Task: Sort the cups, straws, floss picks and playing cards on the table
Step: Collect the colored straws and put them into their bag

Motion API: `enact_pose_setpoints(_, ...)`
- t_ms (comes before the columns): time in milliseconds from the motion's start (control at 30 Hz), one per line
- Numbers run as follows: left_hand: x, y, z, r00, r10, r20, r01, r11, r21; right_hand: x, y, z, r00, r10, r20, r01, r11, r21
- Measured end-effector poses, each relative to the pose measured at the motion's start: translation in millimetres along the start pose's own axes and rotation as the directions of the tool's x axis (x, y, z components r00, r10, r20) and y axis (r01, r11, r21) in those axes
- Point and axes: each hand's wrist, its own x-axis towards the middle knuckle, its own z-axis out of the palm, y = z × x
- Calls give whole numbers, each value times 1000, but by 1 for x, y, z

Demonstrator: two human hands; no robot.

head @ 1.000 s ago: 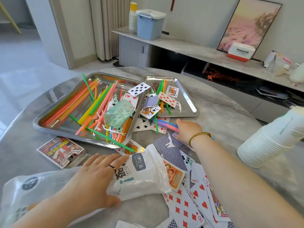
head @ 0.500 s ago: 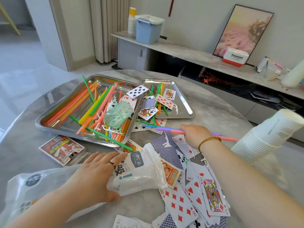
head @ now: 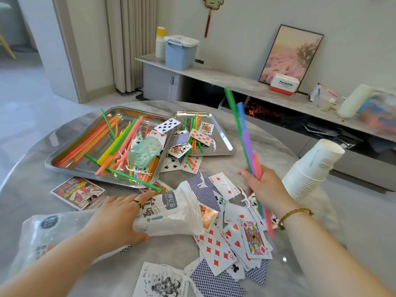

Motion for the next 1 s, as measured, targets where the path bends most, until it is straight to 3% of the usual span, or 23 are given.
enact_pose_setpoints(133,-10,6,-9,995,37,-91,-40,999,-37,-25,-4,-2,978,48,-201,48,894,446)
enact_pose_setpoints(200,-17,7,-10,988,56,-145,-74,990,-119,-33,-11,-5,957,109,-268,107,728,677)
enact_pose_setpoints(267,-26,6,-11,977,63,-203,-122,949,-292,-40,-23,-12,944,148,-296,191,488,851)
enact_pose_setpoints(333,-33,8,-13,962,46,-270,-172,869,-464,-46,-37,-20,930,160,-332,272,307,912)
enact_pose_setpoints(400,-35,8,-7,937,28,-348,-230,799,-556,-49,-44,-25,925,173,-338,300,213,930)
enact_pose_setpoints(467,-35,9,-4,920,18,-391,-262,771,-581,-50,-43,-25,923,208,-324,290,177,941)
enact_pose_setpoints(700,-35,10,-4,931,-26,-364,-181,833,-522,-46,-31,-41,892,328,-309,313,44,949)
enact_pose_setpoints(833,-36,15,-4,926,-14,-378,-197,835,-513,-46,-32,-25,915,337,-221,226,26,974)
enact_pose_setpoints(1000,-39,25,-4,908,12,-419,-241,832,-499,-52,-36,8,949,316,-6,19,-36,999)
